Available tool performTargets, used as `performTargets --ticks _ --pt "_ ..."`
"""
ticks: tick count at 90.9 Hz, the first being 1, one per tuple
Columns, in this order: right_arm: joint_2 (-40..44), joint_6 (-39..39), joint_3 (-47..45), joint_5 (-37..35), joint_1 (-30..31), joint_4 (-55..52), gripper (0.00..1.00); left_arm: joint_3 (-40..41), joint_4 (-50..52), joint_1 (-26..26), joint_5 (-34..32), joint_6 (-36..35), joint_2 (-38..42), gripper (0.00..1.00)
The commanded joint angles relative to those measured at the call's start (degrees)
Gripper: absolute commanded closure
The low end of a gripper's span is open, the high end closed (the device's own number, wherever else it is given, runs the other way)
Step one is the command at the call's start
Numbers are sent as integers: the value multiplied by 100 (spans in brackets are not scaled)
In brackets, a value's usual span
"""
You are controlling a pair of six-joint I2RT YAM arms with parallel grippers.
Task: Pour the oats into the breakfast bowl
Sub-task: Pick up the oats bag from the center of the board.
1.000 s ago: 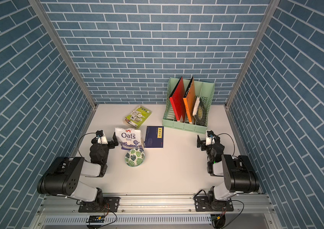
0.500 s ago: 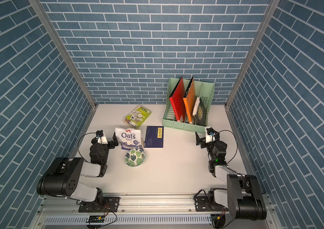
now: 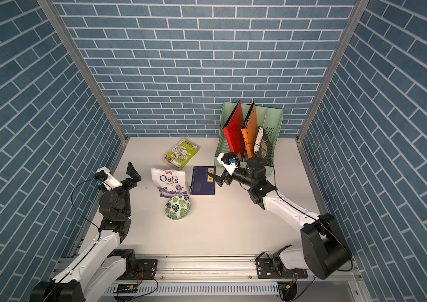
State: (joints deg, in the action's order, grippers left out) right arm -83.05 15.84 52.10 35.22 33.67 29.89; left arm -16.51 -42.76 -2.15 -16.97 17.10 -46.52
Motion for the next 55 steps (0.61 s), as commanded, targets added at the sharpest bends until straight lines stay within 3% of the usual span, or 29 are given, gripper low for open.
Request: performTargets --ticks 1,25,55 --pt "-864 895 943 642 275 -935 0 -167 1192 -4 6 666 402 0" --pt "-2490 1176 2633 1517 567 -1494 9 -118 1894 -4 -87 732 1236 0" --pt "-3390 996 3496 1848 987 -1627 28 -122 1955 -4 -181 716 1132 1"
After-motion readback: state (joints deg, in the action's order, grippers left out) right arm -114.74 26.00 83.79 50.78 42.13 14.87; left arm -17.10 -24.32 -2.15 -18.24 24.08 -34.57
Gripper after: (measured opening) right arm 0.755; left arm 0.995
